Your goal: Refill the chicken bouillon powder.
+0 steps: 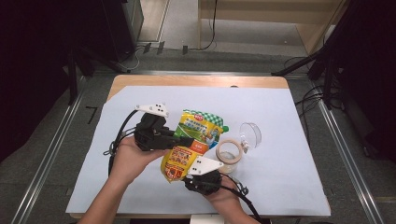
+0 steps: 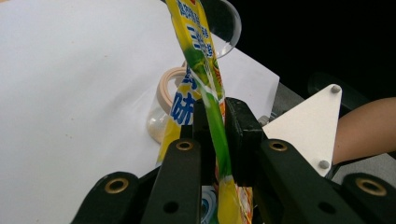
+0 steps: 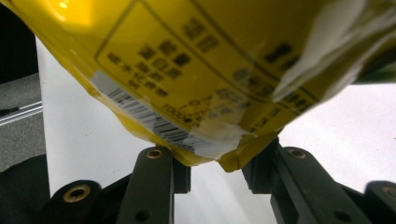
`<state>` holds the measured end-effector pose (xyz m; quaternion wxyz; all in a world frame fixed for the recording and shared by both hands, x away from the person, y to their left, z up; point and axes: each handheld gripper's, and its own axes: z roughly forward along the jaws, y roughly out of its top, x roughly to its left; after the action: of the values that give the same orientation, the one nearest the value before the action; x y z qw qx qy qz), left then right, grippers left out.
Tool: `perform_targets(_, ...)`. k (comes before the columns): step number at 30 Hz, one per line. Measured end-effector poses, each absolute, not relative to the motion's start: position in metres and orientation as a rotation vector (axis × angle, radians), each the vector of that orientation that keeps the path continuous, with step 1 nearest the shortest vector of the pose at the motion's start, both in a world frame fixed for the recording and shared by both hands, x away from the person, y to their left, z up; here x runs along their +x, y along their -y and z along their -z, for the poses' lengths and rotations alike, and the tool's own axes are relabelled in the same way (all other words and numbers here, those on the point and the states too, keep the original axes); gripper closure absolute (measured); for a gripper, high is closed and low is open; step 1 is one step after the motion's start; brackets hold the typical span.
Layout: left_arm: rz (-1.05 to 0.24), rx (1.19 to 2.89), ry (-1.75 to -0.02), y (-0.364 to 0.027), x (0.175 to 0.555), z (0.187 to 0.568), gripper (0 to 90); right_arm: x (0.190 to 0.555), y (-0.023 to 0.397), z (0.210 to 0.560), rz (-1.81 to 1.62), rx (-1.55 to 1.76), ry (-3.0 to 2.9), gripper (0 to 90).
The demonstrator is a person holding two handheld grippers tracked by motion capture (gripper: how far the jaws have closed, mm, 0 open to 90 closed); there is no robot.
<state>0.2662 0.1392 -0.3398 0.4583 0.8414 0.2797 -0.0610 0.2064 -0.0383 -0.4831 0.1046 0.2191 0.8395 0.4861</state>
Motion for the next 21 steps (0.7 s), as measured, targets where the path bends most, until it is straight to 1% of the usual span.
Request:
perform_targets(9,0.146,2.1,-0.686,-0.127,0.268,0.345,81.3,0.201,0.038,0.481,-1.449,0.649,-2.487,68.2)
perform_targets(15,0.156,2.132,-0.684,-0.115,0.269,0.35,80.7,0.195,0.035,0.478,-1.47,0.63,-2.502,65.5)
perform_targets(19,0.137,2.171,-0.676,-0.109,0.269,0.353,77.7,0.192,0.034,0.478,-1.492,0.646,-2.526,65.3)
perform_targets(21,0.148,2.173,-0.68,-0.107,0.27,0.355,75.1,0.191,0.033,0.476,-1.5,0.63,-2.524,65.2)
